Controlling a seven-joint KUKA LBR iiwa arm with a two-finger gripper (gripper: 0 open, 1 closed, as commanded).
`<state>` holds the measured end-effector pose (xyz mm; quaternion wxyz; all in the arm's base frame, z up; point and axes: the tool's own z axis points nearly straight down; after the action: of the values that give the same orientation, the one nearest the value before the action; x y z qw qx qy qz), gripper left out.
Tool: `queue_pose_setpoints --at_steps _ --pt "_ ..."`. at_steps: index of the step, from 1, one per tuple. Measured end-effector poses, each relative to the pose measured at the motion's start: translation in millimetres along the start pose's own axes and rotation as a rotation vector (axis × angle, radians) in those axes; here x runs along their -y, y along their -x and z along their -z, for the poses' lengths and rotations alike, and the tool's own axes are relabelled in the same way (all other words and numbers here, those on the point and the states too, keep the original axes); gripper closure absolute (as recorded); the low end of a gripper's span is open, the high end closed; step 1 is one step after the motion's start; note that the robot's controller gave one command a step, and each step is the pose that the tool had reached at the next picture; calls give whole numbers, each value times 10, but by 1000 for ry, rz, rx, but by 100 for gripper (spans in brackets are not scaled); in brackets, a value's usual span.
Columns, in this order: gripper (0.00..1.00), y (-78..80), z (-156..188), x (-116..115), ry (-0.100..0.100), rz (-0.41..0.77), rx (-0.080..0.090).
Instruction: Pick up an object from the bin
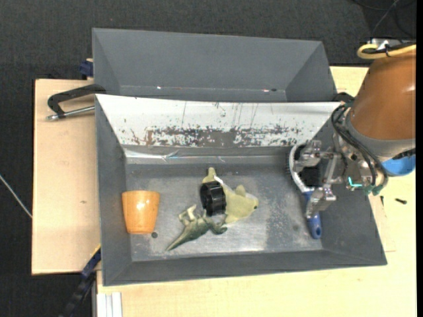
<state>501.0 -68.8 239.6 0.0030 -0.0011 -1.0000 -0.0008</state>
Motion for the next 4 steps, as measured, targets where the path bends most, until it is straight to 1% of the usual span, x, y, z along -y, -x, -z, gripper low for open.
queue_pose_setpoints --at_steps 1,2,3,4 --pt "0 389 -1689 -766 -2 216 13" --pt "0 417 -1375 -1190 -1 352 15" --pt "0 672 -1345 -1481 -1 538 15" --pt "0 852 -1661 -1735 -6 829 13"
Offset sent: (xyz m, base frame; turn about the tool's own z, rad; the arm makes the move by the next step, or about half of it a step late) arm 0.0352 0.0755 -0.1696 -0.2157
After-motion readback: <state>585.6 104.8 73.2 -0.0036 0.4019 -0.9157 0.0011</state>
